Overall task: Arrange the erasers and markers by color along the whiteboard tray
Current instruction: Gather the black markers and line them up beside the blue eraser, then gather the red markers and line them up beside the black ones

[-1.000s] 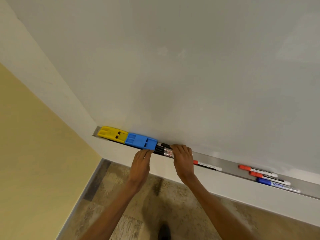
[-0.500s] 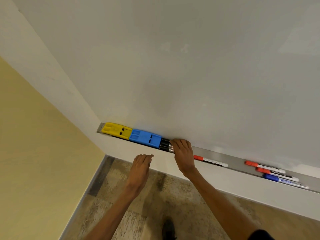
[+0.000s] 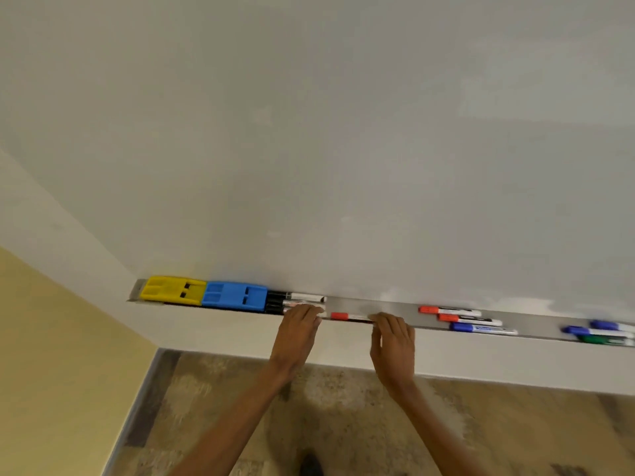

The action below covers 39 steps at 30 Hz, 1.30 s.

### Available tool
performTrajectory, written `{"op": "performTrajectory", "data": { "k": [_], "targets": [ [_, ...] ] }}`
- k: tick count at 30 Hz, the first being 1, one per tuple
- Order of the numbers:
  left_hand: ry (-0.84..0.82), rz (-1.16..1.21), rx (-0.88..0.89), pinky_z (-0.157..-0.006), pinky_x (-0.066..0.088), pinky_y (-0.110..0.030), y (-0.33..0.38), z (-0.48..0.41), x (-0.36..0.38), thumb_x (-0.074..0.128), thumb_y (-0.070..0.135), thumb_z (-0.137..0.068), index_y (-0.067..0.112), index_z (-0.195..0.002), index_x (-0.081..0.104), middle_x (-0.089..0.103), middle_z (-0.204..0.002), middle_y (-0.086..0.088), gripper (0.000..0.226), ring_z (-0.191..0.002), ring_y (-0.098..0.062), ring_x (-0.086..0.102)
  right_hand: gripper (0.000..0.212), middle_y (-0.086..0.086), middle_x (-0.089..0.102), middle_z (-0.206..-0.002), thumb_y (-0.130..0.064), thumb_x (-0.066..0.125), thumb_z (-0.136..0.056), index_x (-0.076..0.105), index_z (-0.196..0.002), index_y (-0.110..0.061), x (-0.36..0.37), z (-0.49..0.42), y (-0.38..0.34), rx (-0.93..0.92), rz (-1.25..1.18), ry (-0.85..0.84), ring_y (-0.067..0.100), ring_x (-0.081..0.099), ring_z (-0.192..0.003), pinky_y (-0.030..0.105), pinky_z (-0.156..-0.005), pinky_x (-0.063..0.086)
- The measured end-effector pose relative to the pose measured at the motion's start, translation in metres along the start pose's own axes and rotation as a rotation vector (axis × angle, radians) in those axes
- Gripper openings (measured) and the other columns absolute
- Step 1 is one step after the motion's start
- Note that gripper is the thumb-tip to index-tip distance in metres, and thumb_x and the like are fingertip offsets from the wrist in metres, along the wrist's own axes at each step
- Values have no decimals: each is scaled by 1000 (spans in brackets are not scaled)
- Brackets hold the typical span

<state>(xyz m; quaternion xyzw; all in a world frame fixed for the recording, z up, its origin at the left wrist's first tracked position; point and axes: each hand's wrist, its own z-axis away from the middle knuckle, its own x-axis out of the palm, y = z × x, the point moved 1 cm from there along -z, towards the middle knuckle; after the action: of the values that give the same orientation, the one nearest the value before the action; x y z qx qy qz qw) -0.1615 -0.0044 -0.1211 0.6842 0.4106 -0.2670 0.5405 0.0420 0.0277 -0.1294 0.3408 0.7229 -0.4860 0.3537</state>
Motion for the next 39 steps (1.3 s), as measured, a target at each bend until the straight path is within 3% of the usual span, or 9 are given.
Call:
{"op": "performTrajectory", "data": {
  "k": [6,11,16,26,33,39],
  "targets": [
    [-165,-41,165,-93,46,-40,50,-37,43,55,14,-94,7,-115,62,66,-114,-10,23,-108,-28,59,25,0,69,-105,-1,62,-86,66,-104,-17,-40,47,60,171,66,38,19,62,-97,37,-87,46],
    [-273,-98,177,-97,44,-42,66,-47,67,52,21,-96,7,-123,57,60,-124,-12,31,-119,-29,52,21,-1,68,-106,-5,61,-88,65,-103,-19,-51,72,87,236,87,45,18,61,-99,36,-89,46],
    [-314,-117,194,-86,44,-39,71,-47,79,54,19,-94,10,-114,62,61,-112,-8,23,-111,-26,53,19,-3,67,-108,-10,57,-91,64,-103,-22,-55,76,98,287,91,55,17,59,-101,36,-90,47],
    [-327,-79,127,-84,43,-38,87,-46,72,54,16,-94,8,-109,63,64,-108,-9,19,-106,-27,55,20,-2,68,-108,-11,56,-92,65,-107,-21,-76,40,126,226,78,8,16,60,-100,35,-91,46],
    [-279,-31,90,-72,50,-36,112,-35,65,48,15,-98,14,-114,58,59,-103,-5,19,-86,-23,61,16,1,70,-101,-11,56,-92,65,-103,-17,-104,-13,161,135,116,-24,24,62,-98,38,-83,45],
    [-263,-34,44,-79,51,-43,133,-20,70,47,15,-98,13,-118,59,59,-106,-7,23,-91,-26,62,26,4,65,-115,-11,53,-94,61,-117,-16,-117,-39,206,101,185,-170,23,55,-108,37,-92,40]
  ]
}}
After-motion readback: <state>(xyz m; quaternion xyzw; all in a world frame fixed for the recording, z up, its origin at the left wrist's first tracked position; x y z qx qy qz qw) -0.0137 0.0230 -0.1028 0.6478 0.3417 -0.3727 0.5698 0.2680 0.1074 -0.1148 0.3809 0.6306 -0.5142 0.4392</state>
